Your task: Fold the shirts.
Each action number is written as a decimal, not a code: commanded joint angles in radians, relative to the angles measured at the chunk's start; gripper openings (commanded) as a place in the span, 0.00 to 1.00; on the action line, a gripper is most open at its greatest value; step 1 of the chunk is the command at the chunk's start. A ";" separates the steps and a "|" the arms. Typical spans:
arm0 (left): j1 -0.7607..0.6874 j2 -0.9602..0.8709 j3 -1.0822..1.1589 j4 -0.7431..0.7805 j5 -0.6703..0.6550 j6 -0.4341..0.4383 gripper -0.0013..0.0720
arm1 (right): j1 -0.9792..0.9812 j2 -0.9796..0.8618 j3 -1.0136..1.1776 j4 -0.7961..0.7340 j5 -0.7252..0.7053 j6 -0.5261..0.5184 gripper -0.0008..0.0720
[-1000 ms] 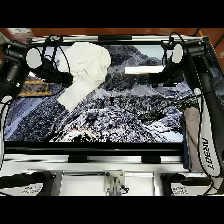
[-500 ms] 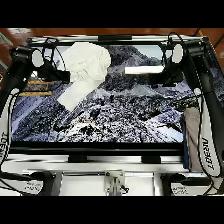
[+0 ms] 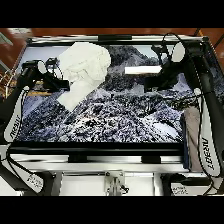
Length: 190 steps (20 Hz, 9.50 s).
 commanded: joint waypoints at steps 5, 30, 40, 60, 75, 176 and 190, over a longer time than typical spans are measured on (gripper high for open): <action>0.010 -0.076 0.000 -0.183 -0.058 0.045 0.22 | -0.001 0.000 0.000 -0.036 0.001 0.000 0.96; -0.798 0.161 0.001 -1.010 0.330 0.337 0.93 | -0.288 0.467 0.276 -0.116 -0.056 0.069 0.95; -0.134 0.283 -0.109 -0.283 -0.312 0.059 0.93 | -0.262 0.249 0.233 0.076 0.155 0.056 0.95; -0.118 0.084 -0.375 -0.611 0.139 0.186 0.08 | -0.160 0.016 0.233 0.100 0.151 0.049 0.95; -0.259 0.552 0.421 -0.743 0.122 0.227 0.07 | -0.160 0.309 0.234 0.098 0.005 -0.023 0.95; 0.023 0.799 -0.380 -0.512 -0.256 0.215 0.07 | -0.342 0.301 -0.050 -0.106 0.142 -0.020 0.09; 0.228 0.798 -0.440 -0.516 -0.158 0.100 1.00 | -0.342 0.298 -0.282 0.402 -0.166 -0.085 0.88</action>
